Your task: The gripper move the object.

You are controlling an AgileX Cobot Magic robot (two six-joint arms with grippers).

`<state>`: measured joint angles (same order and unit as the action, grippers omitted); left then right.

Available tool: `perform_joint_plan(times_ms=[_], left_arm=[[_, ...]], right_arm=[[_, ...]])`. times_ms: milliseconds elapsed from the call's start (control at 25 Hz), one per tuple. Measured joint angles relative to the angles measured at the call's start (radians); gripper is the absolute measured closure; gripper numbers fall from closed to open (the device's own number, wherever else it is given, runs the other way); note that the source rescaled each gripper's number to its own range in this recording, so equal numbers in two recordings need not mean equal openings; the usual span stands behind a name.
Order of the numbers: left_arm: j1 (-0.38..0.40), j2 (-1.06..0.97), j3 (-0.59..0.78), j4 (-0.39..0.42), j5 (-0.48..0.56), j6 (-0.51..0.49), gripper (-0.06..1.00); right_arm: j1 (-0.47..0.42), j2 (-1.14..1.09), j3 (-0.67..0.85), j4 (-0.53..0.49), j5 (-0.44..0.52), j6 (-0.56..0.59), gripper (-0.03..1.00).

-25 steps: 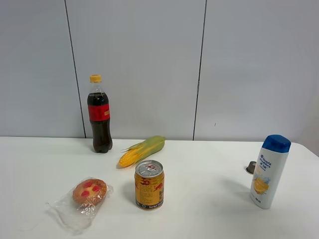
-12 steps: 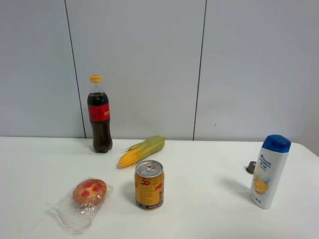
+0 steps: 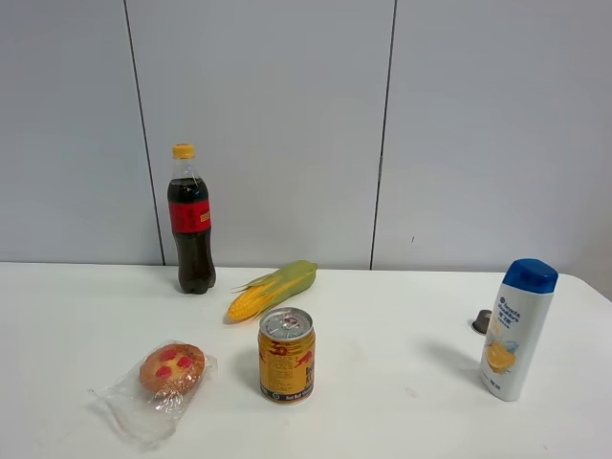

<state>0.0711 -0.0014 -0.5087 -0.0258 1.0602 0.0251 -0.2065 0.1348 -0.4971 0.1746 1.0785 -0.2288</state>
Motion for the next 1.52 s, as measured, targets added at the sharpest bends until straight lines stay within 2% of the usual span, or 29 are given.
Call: perform_joint_plan(times_ms=[480, 720, 1520], left_arm=[[0.0, 0.0, 0.0, 0.0, 0.0, 0.0, -0.06], [0.0, 0.0, 0.0, 0.0, 0.0, 0.0, -0.06], [0.0, 0.0, 0.0, 0.0, 0.0, 0.0, -0.06]], right_arm=[[0.024, -0.135, 0.0, -0.001, 0.0, -0.002, -0.03], [0.062, -0.137, 0.002, -0.001, 0.0, -0.002, -0.03], [0.062, -0.137, 0.002, -0.002, 0.0, -0.002, -0.03]])
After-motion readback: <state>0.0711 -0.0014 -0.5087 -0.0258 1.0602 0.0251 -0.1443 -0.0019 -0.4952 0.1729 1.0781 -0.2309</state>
